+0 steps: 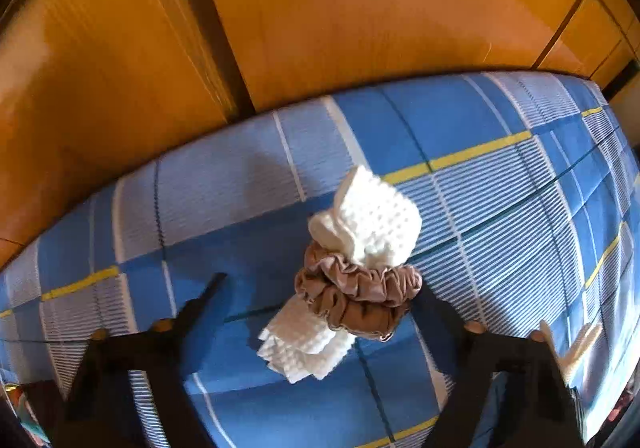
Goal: Organize soft objects
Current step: 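Grasp the white waffle cloth with scrunchie using the left gripper while the right holds the roll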
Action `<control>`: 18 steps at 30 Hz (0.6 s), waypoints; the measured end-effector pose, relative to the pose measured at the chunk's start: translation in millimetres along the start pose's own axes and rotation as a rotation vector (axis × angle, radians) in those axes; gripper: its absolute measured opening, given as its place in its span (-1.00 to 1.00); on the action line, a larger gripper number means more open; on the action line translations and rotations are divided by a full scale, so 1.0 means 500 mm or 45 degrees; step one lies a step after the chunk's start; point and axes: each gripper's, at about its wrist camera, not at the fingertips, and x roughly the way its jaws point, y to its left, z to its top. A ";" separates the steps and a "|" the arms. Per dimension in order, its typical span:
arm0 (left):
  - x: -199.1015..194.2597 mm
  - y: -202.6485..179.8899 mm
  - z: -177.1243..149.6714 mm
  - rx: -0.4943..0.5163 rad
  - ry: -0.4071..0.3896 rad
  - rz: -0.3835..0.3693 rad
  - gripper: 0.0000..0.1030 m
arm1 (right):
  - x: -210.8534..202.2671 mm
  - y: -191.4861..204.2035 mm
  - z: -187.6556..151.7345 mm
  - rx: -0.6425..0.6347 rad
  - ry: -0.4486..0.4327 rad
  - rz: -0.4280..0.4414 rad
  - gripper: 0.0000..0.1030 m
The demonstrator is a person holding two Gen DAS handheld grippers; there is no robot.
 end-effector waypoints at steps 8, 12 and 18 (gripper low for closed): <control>-0.046 -0.014 -0.012 0.046 -0.065 -0.039 -0.23 | 0.002 0.002 -0.001 -0.005 -0.008 -0.005 0.10; -0.109 -0.007 -0.016 0.022 -0.120 -0.098 -0.23 | 0.002 0.004 -0.002 -0.012 -0.009 -0.011 0.09; -0.239 -0.009 -0.049 0.025 -0.214 -0.214 -0.23 | 0.005 0.007 -0.003 -0.024 -0.004 -0.028 0.09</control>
